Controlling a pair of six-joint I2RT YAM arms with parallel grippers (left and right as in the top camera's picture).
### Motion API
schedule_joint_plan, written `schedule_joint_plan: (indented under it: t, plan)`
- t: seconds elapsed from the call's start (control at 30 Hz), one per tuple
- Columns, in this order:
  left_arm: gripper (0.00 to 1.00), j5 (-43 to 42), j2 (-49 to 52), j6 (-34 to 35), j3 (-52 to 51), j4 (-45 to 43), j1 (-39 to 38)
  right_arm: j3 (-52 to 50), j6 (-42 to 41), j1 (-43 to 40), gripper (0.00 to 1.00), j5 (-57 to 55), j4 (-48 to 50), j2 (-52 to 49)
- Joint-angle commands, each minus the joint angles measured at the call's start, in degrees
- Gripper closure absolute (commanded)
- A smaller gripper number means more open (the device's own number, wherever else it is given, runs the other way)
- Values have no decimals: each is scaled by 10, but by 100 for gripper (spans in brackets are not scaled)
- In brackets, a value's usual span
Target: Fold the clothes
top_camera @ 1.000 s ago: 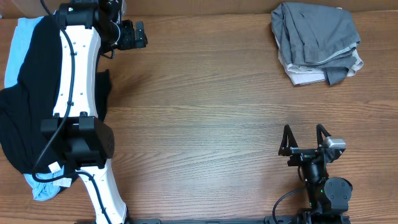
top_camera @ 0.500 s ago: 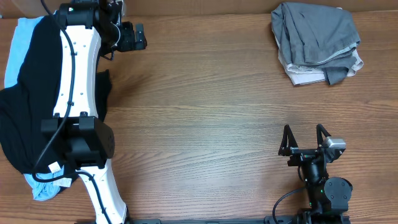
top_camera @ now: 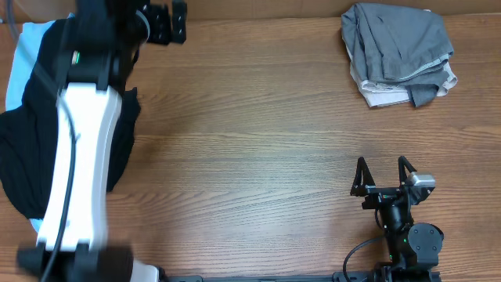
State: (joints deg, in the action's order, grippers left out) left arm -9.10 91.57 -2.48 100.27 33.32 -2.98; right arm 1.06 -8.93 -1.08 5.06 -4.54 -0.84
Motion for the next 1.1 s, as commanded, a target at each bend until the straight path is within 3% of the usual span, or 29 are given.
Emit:
schedule_joint_plan:
  t: [0.0, 0.53, 0.8, 1.07]
  plan:
    - [0, 8, -81, -60, -138, -56, 2, -6, 4, 3, 0, -5, 3, 7]
    - [0, 8, -539, -18, -761, -413, 71, -6, 4, 3, 0, -5, 3, 7]
    - [0, 22, -715, -18, -924, -428, 72, -6, 4, 3, 0, -5, 3, 7]
    - [0, 32, -823, -18, -1000, -403, 72, -6, 4, 3, 0, -5, 3, 7]
